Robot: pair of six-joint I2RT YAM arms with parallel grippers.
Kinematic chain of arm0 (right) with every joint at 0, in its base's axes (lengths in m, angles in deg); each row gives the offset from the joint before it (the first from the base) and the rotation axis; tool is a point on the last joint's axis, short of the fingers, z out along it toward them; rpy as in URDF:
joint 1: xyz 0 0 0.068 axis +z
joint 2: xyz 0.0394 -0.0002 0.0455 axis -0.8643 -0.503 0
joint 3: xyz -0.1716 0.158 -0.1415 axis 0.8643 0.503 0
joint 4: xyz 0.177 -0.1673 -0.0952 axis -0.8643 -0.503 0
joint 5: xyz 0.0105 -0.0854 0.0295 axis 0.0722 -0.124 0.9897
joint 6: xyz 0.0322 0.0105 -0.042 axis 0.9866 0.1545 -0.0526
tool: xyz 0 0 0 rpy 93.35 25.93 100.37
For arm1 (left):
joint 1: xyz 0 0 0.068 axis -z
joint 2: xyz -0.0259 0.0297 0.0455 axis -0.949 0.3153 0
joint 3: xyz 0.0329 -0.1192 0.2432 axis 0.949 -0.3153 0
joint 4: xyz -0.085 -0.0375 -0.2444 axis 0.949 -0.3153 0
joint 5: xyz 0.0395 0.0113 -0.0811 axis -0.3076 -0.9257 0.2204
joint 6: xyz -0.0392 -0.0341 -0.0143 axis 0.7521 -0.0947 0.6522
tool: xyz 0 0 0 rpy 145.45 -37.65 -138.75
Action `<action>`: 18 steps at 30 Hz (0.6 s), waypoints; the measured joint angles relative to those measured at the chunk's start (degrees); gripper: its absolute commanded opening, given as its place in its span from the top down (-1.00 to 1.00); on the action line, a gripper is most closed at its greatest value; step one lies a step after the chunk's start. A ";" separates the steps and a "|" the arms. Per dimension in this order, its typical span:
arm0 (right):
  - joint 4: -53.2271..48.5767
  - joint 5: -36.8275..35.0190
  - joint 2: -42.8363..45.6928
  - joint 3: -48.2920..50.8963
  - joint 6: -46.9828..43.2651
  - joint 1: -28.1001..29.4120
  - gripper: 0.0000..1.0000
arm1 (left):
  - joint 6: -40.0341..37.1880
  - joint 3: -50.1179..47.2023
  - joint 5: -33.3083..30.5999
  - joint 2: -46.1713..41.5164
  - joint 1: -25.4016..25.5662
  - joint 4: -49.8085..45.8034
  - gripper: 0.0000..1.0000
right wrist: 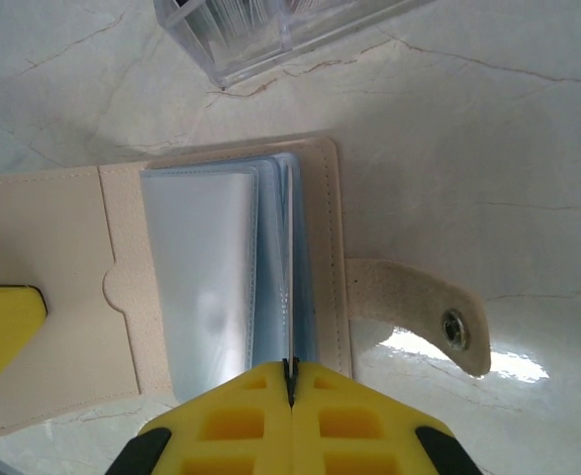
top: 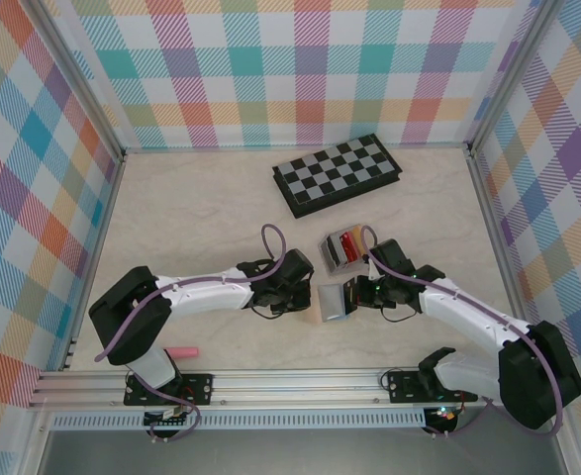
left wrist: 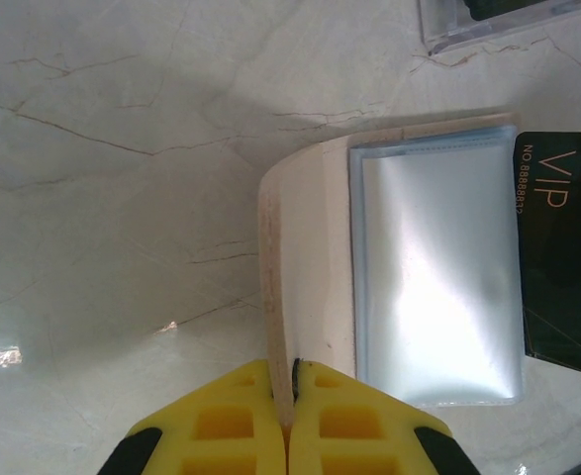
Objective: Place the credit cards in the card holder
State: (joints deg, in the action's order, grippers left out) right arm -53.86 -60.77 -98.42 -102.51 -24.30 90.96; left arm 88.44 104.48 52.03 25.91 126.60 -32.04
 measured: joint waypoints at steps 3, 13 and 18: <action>-0.11 -0.26 0.02 0.00 -0.85 0.00 1.00 | -0.02 0.00 0.00 0.04 0.00 -0.02 1.00; -0.17 -0.31 -0.61 0.00 -2.97 0.00 1.00 | -0.04 0.00 0.04 0.59 0.00 -0.02 1.00; 0.83 0.79 -1.73 0.00 -2.97 0.00 1.00 | -0.02 0.00 0.02 1.33 0.00 -0.07 1.00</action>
State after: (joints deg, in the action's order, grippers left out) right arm -53.03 -59.99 -100.15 -102.51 -27.27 90.96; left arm 88.42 104.48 52.05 27.24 126.60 -32.11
